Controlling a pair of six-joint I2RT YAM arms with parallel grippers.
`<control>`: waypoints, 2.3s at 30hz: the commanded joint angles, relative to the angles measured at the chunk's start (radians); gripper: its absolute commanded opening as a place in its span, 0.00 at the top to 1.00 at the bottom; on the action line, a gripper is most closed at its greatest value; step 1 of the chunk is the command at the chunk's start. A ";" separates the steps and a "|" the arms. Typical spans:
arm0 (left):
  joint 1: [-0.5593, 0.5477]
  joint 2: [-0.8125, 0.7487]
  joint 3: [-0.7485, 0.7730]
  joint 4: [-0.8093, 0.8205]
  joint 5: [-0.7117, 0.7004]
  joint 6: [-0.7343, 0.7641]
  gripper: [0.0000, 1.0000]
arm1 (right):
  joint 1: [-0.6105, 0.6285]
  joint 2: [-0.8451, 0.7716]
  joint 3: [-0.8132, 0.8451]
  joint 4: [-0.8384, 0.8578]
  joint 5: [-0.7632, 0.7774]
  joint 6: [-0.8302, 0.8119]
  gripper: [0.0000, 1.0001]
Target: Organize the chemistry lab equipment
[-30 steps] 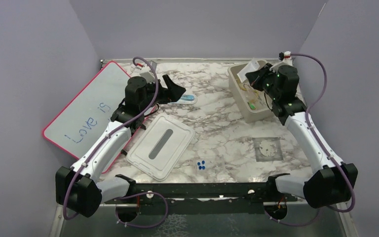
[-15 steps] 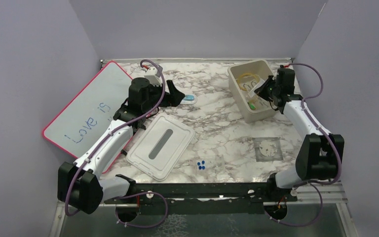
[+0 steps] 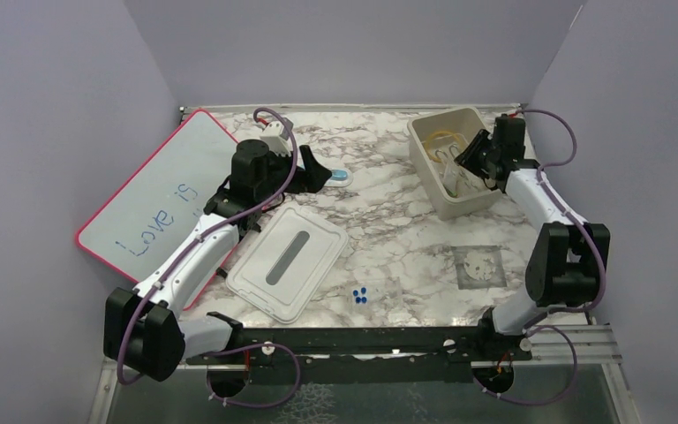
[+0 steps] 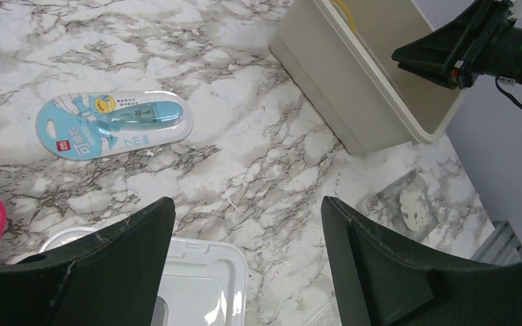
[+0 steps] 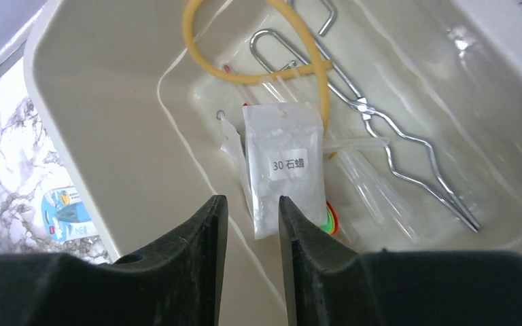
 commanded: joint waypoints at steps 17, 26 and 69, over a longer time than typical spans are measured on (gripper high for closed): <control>-0.006 0.027 -0.004 0.031 0.148 0.005 0.17 | -0.005 -0.573 -0.141 -0.345 0.261 -0.009 0.45; -0.022 0.045 -0.011 0.038 0.243 0.014 0.01 | -0.005 -0.791 -0.356 -0.415 0.287 0.103 0.32; -0.589 0.812 0.245 0.405 0.035 -0.607 0.11 | -0.336 -0.388 -0.658 -0.157 0.083 0.320 0.24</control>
